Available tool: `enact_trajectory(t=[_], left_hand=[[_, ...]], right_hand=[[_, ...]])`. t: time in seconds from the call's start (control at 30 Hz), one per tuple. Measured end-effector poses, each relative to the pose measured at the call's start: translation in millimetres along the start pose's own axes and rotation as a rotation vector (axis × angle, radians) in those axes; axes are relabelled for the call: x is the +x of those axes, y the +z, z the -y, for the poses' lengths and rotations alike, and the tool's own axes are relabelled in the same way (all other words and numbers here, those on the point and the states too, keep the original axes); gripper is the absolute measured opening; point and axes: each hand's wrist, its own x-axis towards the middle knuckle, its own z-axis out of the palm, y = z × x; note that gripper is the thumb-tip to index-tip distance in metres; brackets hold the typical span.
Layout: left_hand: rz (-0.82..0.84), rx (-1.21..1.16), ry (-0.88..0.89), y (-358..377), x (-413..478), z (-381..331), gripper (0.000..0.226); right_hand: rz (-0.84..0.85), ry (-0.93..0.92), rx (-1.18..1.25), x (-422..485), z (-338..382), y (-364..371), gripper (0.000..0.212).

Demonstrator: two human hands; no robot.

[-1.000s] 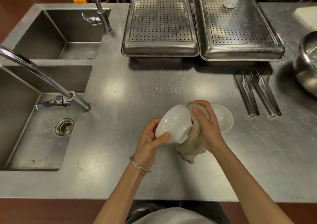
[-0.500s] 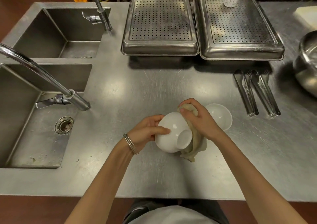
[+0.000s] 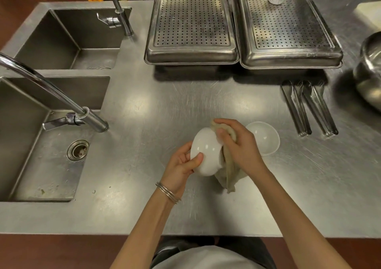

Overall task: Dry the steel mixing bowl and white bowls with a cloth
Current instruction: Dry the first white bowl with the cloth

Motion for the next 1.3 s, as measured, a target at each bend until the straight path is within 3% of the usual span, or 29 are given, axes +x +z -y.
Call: enact_trajectory(t=[0.17, 0.27, 0.4, 0.53, 0.6, 0.7, 0.8, 0.9, 1.0, 1.1, 1.3], left_hand=[[-0.045, 0.058, 0.101, 9, 5, -9, 0.027], [-0.062, 0.035, 0.064, 9, 7, -11, 0.023], [-0.016, 0.010, 0.046, 1, 6, -13, 0.033], [-0.053, -0.269, -0.019, -3, 5, -6, 0.036], [-0.080, -0.380, -0.048, -3, 6, -1, 0.038], [-0.155, -0.414, -0.067, 2, 11, 0, 0.046], [-0.187, -0.432, -0.078, 14, 18, -1, 0.052], [-0.195, -0.505, -0.119, 17, 25, -5, 0.039], [-0.322, -0.619, -0.284, 17, 31, -4, 0.022], [-0.410, -0.700, -0.364, 14, 34, 1, 0.019], [-0.373, -0.664, -0.269, 17, 38, -5, 0.021]], right_hand=[[-0.067, -0.270, -0.212, -12, 4, 15, 0.030], [0.037, -0.422, -0.315, -19, -2, 14, 0.030], [-0.009, -0.190, -0.098, 3, 13, 2, 0.027], [-0.043, 0.049, 0.156, -6, -6, 3, 0.025], [-0.057, 0.111, 0.171, -19, -15, 3, 0.026], [-0.140, -0.007, 0.057, -25, -10, 4, 0.029], [-0.095, -0.210, -0.087, -25, 7, 22, 0.043], [-0.102, -0.450, -0.314, -34, -12, 44, 0.046], [-0.109, -0.575, -0.389, -49, -39, 43, 0.032], [-0.094, -0.528, -0.335, -60, -42, 29, 0.030], [-0.142, -0.310, -0.283, -51, -34, 30, 0.030]])
